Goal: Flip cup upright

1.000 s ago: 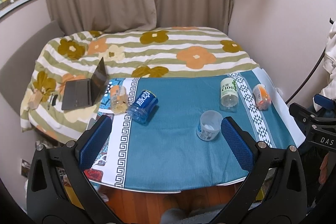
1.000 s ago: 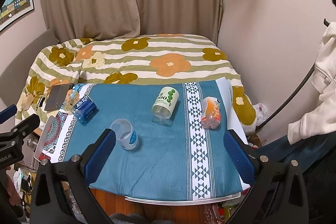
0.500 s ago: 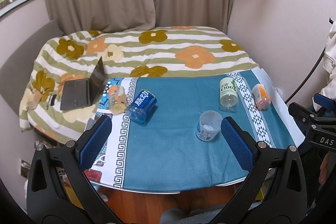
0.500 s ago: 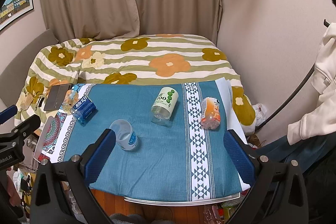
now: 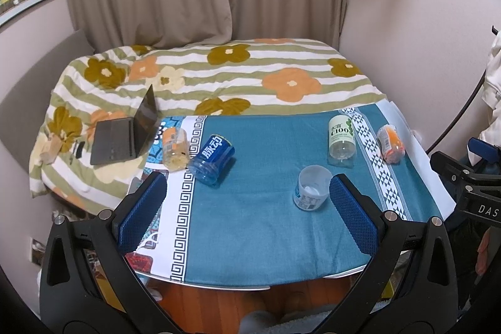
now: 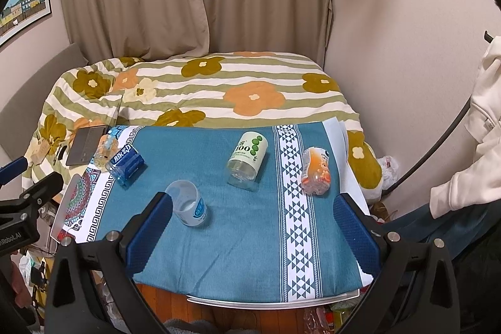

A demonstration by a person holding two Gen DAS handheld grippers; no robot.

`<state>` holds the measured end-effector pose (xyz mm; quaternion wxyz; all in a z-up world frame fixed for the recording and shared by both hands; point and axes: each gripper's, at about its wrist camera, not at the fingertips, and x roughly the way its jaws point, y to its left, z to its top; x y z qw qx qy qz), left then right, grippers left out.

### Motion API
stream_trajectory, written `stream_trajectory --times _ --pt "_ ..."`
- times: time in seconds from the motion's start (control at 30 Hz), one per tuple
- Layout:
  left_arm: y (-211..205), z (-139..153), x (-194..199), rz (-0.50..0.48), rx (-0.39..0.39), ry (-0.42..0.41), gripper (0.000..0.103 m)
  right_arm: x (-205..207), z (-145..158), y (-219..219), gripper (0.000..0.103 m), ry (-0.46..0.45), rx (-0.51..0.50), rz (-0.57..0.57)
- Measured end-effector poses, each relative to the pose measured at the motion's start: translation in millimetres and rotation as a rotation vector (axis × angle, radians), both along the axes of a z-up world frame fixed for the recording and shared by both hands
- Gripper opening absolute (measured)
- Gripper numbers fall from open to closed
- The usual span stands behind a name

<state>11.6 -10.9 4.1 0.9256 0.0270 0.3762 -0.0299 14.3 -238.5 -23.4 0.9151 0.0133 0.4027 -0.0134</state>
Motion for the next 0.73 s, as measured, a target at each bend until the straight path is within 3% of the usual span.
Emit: stream_trajectory --times 0.73 --pt "-1.2 -5.4 -0.9 0.006 0.012 -0.028 0.103 2.9 0.0 7.2 0.102 -0.005 -0.015 0.029"
